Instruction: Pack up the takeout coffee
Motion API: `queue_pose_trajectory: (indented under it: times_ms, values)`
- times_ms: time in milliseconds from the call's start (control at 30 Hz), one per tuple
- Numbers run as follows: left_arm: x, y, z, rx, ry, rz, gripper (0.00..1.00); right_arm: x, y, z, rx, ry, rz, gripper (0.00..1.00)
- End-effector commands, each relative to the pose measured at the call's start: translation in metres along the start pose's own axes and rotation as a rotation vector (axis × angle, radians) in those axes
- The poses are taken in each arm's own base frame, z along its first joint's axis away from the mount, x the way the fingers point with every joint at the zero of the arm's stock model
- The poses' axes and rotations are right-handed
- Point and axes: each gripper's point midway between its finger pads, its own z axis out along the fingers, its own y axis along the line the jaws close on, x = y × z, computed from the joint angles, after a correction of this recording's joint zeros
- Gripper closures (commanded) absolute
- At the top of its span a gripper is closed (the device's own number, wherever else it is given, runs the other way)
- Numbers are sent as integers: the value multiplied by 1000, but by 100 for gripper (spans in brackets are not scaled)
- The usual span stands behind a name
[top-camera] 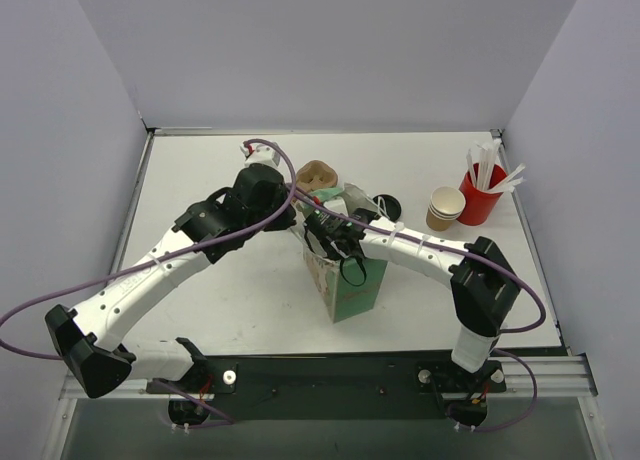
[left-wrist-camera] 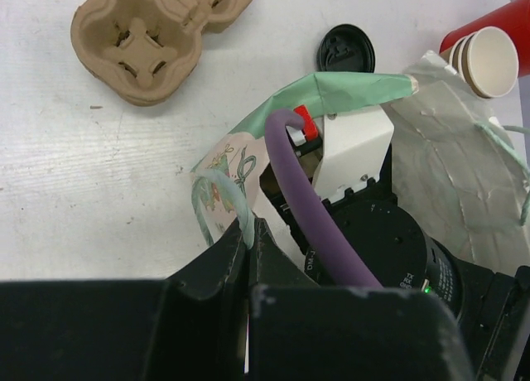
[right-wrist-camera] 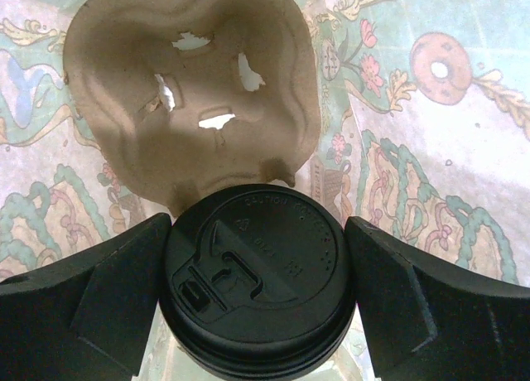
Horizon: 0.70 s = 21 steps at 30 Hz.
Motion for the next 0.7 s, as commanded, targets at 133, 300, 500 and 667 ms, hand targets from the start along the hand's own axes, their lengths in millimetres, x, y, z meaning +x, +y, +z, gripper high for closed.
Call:
queue_pose_trajectory:
  times_ms: [133, 300, 500, 667]
  values:
    - [-1, 2, -6, 9, 55, 25, 100, 46, -35, 6, 115, 171, -84, 19]
    - [1, 2, -5, 19, 67, 35, 100, 44, -32, 3, 91, 168, -72, 19]
    - [-1, 2, -6, 17, 62, 45, 100, 42, -30, 0, 71, 168, -71, 18]
    - [0, 2, -4, 18, 64, 47, 100, 38, -30, -4, 66, 161, -75, 16]
